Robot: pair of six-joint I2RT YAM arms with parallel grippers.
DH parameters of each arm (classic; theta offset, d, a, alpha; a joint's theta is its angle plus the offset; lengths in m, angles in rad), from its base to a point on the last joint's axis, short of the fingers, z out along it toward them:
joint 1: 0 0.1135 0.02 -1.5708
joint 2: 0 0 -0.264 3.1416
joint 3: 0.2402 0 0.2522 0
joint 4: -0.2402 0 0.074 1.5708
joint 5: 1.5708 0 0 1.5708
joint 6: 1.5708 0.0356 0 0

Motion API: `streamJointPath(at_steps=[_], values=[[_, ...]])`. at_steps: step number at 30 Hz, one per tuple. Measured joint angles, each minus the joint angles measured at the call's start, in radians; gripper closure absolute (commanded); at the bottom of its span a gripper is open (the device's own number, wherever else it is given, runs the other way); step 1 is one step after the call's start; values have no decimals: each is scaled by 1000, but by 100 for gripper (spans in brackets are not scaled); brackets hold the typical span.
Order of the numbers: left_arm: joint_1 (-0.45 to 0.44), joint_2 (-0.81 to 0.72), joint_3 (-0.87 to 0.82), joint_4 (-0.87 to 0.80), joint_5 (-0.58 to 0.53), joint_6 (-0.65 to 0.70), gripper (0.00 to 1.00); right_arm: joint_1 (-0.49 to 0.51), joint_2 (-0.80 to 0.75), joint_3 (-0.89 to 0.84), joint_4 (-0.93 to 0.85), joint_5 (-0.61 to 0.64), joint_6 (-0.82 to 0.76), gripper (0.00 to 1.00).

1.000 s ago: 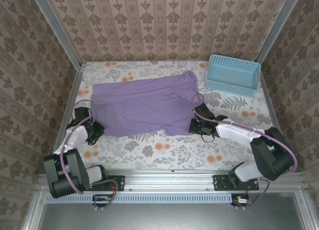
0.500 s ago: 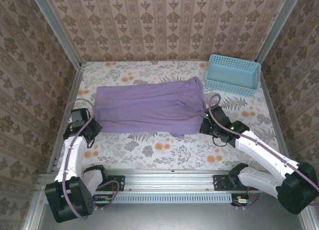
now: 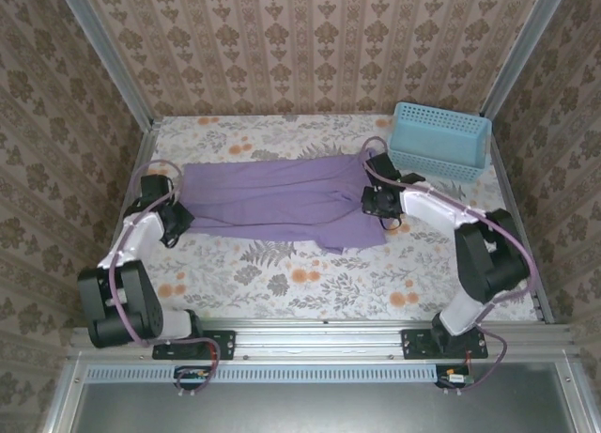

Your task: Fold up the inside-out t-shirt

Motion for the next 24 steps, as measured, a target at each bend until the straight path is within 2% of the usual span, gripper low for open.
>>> streamJointPath(at_steps=[3, 9, 12, 17, 20, 24], values=[[0, 82, 35, 15, 10, 0, 98, -23, -12, -28, 17, -26, -24, 48], [-8, 119, 39, 34, 20, 0, 97, -35, -216, -237, 83, -116, -39, 48], [-8, 120, 39, 41, 23, 0, 97, -34, -243, -312, 112, -146, -38, 48], [-11, 120, 39, 43, 30, 0, 97, -34, -207, -380, 144, -177, -25, 56], [-19, 120, 39, 44, 32, 0, 97, -34, -179, -381, 165, -188, -17, 64], [-22, 120, 39, 42, 34, 0, 97, -29, -180, -382, 169, -188, -9, 80]])
